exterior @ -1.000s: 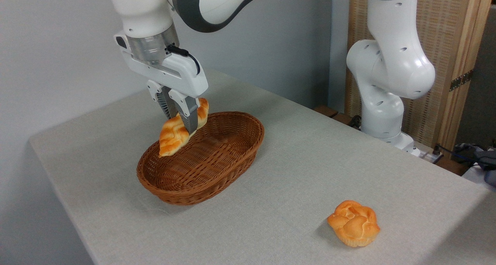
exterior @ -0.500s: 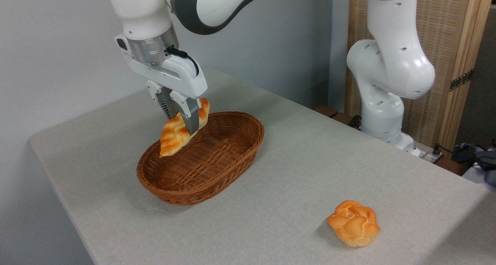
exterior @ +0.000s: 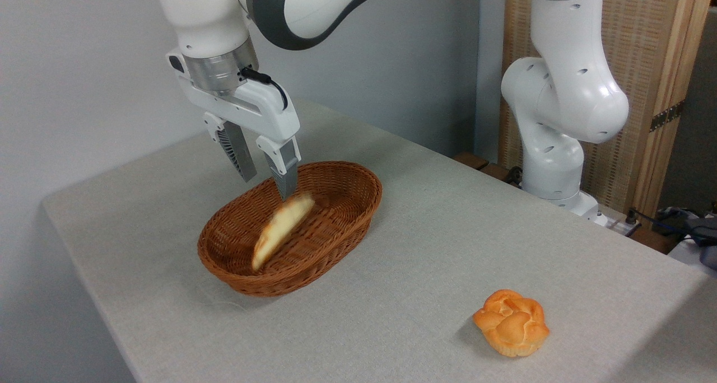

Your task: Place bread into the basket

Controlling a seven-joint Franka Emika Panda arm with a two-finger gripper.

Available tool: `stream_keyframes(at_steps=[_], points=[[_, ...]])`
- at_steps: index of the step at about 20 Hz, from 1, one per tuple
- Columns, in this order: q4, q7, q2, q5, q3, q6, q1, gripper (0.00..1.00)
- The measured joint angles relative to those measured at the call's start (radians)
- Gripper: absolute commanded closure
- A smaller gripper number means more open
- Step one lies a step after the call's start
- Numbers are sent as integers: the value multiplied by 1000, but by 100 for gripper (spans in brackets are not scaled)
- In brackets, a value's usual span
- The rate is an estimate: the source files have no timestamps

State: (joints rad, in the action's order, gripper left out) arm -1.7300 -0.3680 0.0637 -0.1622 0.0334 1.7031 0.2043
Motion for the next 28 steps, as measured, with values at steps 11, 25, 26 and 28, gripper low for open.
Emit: stream_keyframes(at_steps=[11,25,26,28], points=[[3,-22,-3,0,-2,0,-3,0],[99,-219,-10,53,-104,1,-23,0],[116,-252,-12,54,-125,0,-26,0],[134,-287,-15,56,-156,-10,-30,0]])
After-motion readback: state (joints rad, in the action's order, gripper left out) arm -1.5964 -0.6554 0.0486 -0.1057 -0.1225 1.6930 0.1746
